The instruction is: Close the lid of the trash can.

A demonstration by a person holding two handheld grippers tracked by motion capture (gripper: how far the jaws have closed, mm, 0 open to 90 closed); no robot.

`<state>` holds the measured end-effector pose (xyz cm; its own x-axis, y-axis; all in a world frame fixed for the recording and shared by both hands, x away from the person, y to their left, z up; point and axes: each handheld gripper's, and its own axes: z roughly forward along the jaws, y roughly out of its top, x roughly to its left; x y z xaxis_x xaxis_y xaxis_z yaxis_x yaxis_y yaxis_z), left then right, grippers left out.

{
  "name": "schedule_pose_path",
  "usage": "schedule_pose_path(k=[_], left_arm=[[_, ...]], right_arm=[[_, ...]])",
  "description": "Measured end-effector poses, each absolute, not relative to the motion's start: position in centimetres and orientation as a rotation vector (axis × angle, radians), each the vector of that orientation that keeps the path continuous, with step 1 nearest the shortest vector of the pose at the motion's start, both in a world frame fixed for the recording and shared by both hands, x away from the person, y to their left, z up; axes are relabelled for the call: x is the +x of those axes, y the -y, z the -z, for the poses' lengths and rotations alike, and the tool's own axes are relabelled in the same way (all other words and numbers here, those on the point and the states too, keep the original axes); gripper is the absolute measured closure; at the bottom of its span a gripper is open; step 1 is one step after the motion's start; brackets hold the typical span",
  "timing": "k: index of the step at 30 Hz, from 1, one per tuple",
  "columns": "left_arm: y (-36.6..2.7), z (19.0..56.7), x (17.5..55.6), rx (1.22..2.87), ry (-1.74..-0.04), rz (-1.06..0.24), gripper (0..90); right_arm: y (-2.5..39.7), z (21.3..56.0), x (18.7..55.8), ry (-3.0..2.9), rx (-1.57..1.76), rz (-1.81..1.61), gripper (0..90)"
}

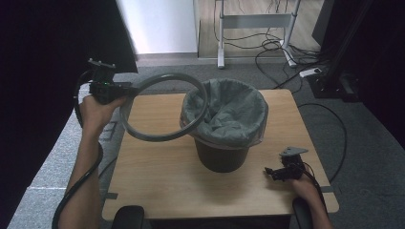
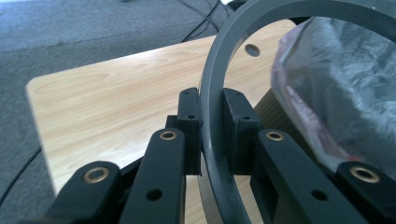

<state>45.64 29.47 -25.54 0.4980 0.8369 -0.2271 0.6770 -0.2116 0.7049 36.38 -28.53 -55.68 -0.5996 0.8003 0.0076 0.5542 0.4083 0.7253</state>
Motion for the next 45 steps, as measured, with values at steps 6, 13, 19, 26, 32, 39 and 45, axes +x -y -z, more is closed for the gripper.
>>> schedule_pose_path(k=[6,13,19,26,32,39,45], left_arm=[[-27.0,25.7,46.6,1.981,-1.206,-0.244,78.2],[-23.2,25.9,47.8,2.013,-1.143,-0.227,78.2],[-20.0,26.2,48.8,2.038,-1.094,-0.215,78.1],[-16.6,26.7,49.8,2.069,-1.047,-0.197,78.1],[-14.0,27.1,50.4,2.111,-1.025,-0.217,78.0],[-12.5,27.6,50.7,2.146,-1.013,-0.275,78.0],[-11.8,27.8,50.8,2.179,-1.007,-0.321,77.7]], right_arm=[[28.5,55.7,36.4,-2.328,1.170,-1.006,3.1],[28.5,55.7,36.4,-2.328,1.169,-1.006,3.0],[28.5,55.7,36.4,-2.328,1.170,-1.006,3.1],[28.5,55.7,36.4,-2.328,1.169,-1.006,3.1],[28.5,55.7,36.4,-2.328,1.170,-1.006,3.1],[28.5,55.7,36.4,-2.329,1.169,-1.004,3.1],[28.5,55.7,36.4,-2.328,1.169,-1.006,3.1]])
